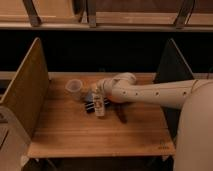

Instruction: Stand the bottle upright

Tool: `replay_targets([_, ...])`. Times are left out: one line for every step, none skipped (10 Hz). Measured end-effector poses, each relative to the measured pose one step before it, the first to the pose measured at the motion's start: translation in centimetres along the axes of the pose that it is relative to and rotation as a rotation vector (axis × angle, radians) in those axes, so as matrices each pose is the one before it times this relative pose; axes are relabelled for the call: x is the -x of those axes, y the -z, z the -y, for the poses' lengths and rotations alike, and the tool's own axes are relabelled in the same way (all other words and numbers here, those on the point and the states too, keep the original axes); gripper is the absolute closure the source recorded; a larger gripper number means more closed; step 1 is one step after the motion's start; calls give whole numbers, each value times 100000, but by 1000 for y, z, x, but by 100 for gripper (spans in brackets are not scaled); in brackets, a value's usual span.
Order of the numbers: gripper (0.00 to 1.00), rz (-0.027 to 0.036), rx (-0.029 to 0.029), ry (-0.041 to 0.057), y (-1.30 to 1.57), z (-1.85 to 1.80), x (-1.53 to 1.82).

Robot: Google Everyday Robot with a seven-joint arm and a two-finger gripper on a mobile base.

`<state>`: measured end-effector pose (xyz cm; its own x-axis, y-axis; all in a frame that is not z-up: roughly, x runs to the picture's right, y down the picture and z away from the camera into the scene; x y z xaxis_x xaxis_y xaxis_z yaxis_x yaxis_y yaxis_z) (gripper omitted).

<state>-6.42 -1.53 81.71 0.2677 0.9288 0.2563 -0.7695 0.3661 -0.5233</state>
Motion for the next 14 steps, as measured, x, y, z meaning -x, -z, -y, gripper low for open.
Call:
replay_targets([100, 1165, 1568, 2407, 208, -633, -77])
replay_targets([100, 1047, 700, 1693, 304, -277, 93])
replay_targets([100, 670, 105, 789, 262, 1, 86])
replay_targets([100, 78, -191, -57, 124, 137, -56])
replay_targets([100, -41, 139, 67, -60, -89, 9])
replay_targets([100, -24, 220, 125, -92, -142, 40])
replay_targets([100, 64, 33, -46, 22, -10, -1])
replay_targets([100, 470, -351, 389, 83, 208, 256])
replay_targets([100, 1010, -1321, 1346, 218, 739, 686])
replay_targets([100, 1386, -1509, 2015, 254, 847, 909])
replay_targets([100, 1575, -864, 2562, 101, 536, 883])
replay_targets([100, 732, 449, 1016, -169, -204, 336])
replay_targets([100, 525, 428, 386, -22, -114, -36])
replay_targets([100, 809, 483, 111, 191, -107, -104])
